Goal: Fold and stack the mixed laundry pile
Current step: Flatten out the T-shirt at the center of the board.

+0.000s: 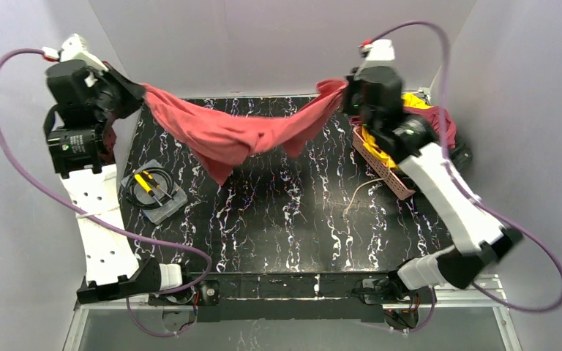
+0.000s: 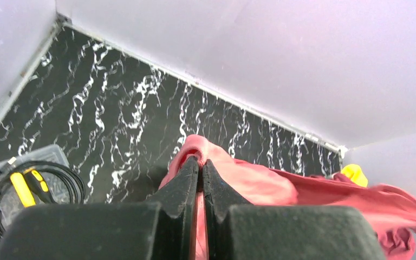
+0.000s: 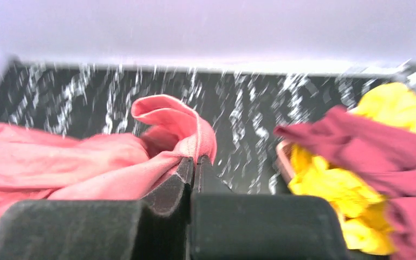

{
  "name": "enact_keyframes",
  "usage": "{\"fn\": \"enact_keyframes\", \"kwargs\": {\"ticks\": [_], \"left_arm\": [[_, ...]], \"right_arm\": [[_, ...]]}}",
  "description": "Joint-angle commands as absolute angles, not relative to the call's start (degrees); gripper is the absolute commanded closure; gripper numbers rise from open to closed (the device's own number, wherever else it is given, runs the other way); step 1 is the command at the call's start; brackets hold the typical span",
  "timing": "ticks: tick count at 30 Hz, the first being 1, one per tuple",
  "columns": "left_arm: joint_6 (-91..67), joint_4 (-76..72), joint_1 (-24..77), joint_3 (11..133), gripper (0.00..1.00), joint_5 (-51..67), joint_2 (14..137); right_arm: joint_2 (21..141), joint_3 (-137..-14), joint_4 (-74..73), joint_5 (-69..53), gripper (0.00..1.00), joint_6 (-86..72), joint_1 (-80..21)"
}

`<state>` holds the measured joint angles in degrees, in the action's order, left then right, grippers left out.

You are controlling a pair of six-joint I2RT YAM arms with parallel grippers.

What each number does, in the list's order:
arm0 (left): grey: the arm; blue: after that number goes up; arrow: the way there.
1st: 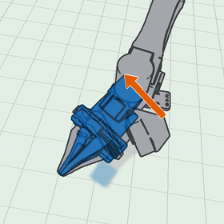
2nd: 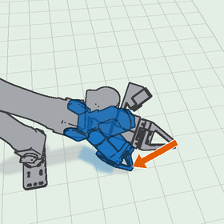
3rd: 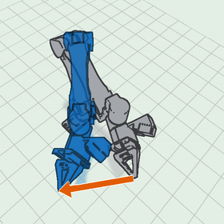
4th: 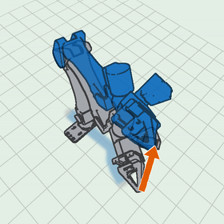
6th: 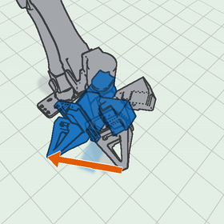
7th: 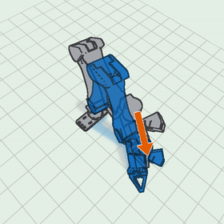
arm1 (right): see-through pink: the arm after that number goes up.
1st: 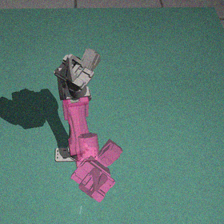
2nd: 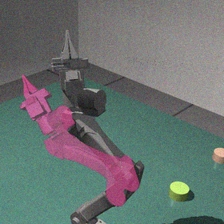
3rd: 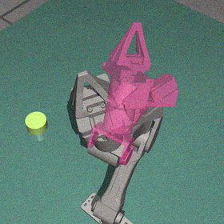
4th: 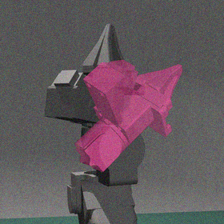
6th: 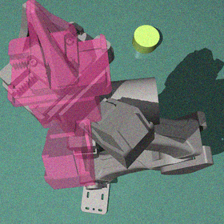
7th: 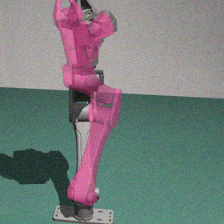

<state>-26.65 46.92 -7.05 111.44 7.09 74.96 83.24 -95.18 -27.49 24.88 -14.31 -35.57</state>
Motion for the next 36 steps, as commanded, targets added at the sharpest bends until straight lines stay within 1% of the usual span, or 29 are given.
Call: {"fn": "enact_keyframes", "kwargs": {"ticks": [1,3,7,9,11,12,13,14,15,18,21,24,26,30,33,36], "left_arm": [[-26.0,51.2,-13.7,117.4,1.00,17.2,75.1],[-26.8,50.5,-14.9,116.7,1.00,20.4,74.3],[-30.1,45.1,-15.0,110.8,1.00,28.4,74.2],[-30.2,41.5,-15.0,106.1,1.00,29.8,75.3],[-29.1,35.3,-15.0,97.0,0.99,29.2,76.8],[-28.4,32.1,-15.0,93.9,0.88,29.3,78.2],[-27.6,31.0,-15.0,91.4,0.72,29.5,80.2],[-26.3,31.5,-14.9,88.6,0.43,31.3,84.1],[-26.0,31.6,-14.4,86.8,0.36,31.1,84.8],[-24.1,31.6,-10.4,79.5,0.29,26.2,81.5],[-23.8,32.4,-3.2,70.0,0.27,18.6,74.4],[-27.5,32.7,5.0,59.9,0.28,11.6,64.6],[-30.9,33.1,11.1,53.0,0.30,8.6,59.3],[-38.8,35.1,21.4,41.2,0.39,3.9,51.0],[-41.4,35.2,29.9,36.6,0.42,1.2,48.3],[-42.9,38.0,39.1,36.6,0.42,-4.1,49.6]], "right_arm": [[74.2,-97.9,-33.1,32.5,0.99,-9.0,-35.1],[70.2,-96.7,-32.2,33.9,0.99,-8.1,-35.1],[65.1,-93.6,-31.8,36.9,0.99,-7.9,-35.1],[62.8,-90.1,-32.5,37.7,0.99,-9.7,-35.1],[60.1,-83.8,-33.2,37.2,0.99,-13.4,-35.1],[58.7,-78.7,-33.7,36.5,0.99,-15.6,-35.1],[57.2,-74.5,-34.0,35.3,0.99,-17.7,-35.1],[55.1,-66.5,-35.1,33.4,0.99,-22.2,-35.1],[54.2,-62.4,-35.0,32.3,0.99,-23.7,-35.1],[53.0,-54.0,-34.5,31.6,0.99,-26.4,-35.1],[52.6,-51.1,-34.1,32.5,0.99,-27.2,-35.1],[52.5,-50.5,-32.7,32.0,0.99,-27.0,-35.1],[52.7,-50.7,-32.4,31.7,0.99,-26.7,-35.1],[52.6,-50.6,-31.6,31.4,0.99,-26.3,-35.1],[52.3,-50.3,-30.6,30.3,0.99,-26.4,-35.0],[52.2,-50.0,-30.1,30.0,0.99,-26.5,-35.0]]}}
